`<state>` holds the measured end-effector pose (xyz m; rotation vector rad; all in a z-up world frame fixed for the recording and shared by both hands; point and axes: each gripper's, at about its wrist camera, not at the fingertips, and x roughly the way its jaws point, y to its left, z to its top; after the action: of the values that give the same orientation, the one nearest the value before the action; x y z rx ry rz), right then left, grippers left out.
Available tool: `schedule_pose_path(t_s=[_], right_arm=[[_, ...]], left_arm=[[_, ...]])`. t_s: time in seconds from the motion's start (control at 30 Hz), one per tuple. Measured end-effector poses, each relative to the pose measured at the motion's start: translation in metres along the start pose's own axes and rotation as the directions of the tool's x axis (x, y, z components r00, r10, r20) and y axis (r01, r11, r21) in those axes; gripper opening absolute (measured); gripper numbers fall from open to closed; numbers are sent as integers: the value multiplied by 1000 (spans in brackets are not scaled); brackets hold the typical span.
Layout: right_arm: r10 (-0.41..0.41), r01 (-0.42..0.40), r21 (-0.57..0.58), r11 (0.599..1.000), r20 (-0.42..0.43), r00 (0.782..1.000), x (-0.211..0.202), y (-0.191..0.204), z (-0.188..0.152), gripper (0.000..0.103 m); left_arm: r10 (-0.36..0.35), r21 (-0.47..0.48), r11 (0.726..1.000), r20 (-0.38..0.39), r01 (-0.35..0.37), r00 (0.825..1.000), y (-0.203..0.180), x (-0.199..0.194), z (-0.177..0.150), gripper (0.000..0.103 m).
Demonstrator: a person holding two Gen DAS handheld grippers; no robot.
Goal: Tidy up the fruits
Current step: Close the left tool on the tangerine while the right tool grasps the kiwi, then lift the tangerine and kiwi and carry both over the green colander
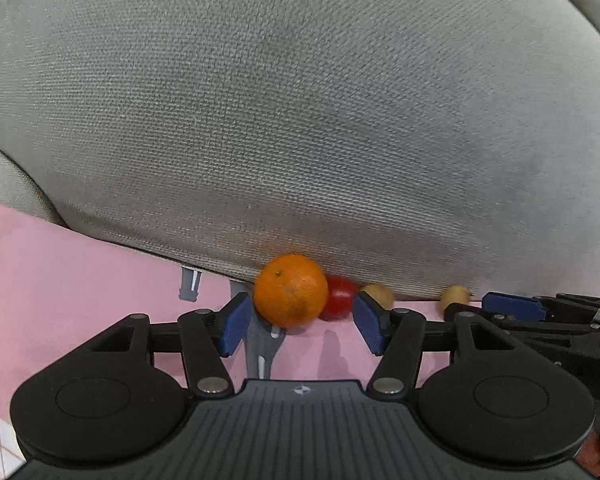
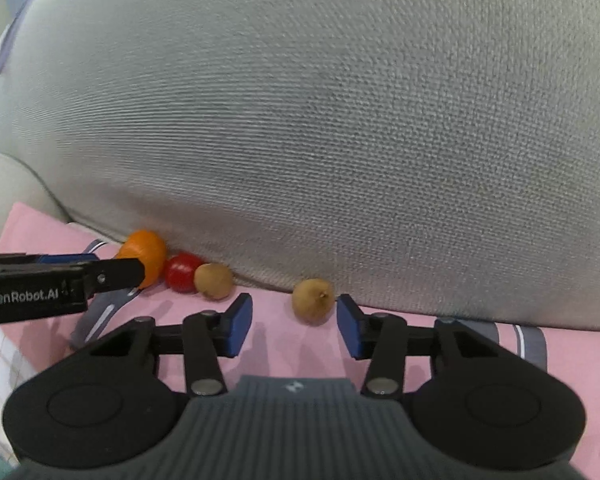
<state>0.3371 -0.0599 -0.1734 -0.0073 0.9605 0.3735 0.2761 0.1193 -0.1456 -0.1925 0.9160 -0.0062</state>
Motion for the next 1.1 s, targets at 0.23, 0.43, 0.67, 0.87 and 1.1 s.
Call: schedule_pose_path(t_s=[0.23,0.43,0.67,0.87,1.1], right_arm=[[0,1,33,999,-26,1000,17,-6,-1,33],[-13,14,19,1000,-23,1000,23,-3,-2,22],[-12,12,1,1000,-23,1000,21,0,0,22],[3,-3,-12,1000,-5,1000,2,0,2,22],[43,-42,-23,999,20,999,-37,6,-2,22]], left_arm=[[-9,-15,1000,-12,9,1000,2,14,1,63],[-11,-13,1000,-11,11,1000,1,23,-1,62],[-40,-70,997,-14,39,999,14,27,-2,53],[-33,-62,997,9,33,999,13,6,-3,52],[-43,-32,999,41,44,998,-3,-44,-11,52]])
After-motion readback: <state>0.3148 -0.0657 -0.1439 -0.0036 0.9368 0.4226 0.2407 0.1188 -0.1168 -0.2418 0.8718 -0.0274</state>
